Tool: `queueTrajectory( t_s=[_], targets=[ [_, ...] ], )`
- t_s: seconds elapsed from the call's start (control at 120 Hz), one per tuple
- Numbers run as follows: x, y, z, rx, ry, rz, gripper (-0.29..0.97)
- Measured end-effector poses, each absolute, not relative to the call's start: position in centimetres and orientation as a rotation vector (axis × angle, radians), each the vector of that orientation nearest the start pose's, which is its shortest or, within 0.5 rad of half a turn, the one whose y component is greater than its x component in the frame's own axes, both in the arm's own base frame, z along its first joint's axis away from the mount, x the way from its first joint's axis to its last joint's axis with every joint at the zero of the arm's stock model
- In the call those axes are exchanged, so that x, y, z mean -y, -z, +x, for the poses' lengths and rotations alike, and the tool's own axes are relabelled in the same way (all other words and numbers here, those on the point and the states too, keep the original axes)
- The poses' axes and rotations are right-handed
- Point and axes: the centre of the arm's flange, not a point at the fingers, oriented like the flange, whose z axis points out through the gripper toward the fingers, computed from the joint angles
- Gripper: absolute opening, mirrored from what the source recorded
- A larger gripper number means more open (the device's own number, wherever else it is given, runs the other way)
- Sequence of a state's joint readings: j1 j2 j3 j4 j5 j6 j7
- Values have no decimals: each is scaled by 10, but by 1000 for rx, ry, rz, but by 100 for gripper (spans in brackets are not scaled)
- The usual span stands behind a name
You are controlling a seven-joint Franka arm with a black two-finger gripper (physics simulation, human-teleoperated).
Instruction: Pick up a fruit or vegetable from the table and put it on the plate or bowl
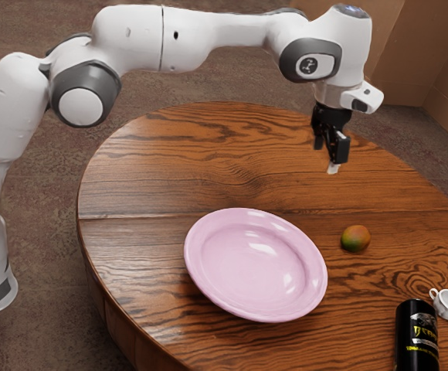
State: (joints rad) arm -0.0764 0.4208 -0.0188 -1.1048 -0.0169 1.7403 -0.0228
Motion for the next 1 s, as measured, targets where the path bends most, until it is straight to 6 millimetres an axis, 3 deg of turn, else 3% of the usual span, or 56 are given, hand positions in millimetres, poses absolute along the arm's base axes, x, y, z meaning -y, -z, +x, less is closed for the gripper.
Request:
queueTrajectory(
  t_s=[0.175,0.408,0.525,0.642,0.808,1.0],
  targets=[
    [60,-582,709,-91,411,-3151,68],
    [74,-521,744,-110,391,-3154,68],
    [86,-517,761,-134,421,-3141,68],
    [88,-501,769,-139,385,-3139,68],
    [113,-488,778,-186,397,-3137,68],
    [122,-471,784,-204,383,-3138,68]
  ],
)
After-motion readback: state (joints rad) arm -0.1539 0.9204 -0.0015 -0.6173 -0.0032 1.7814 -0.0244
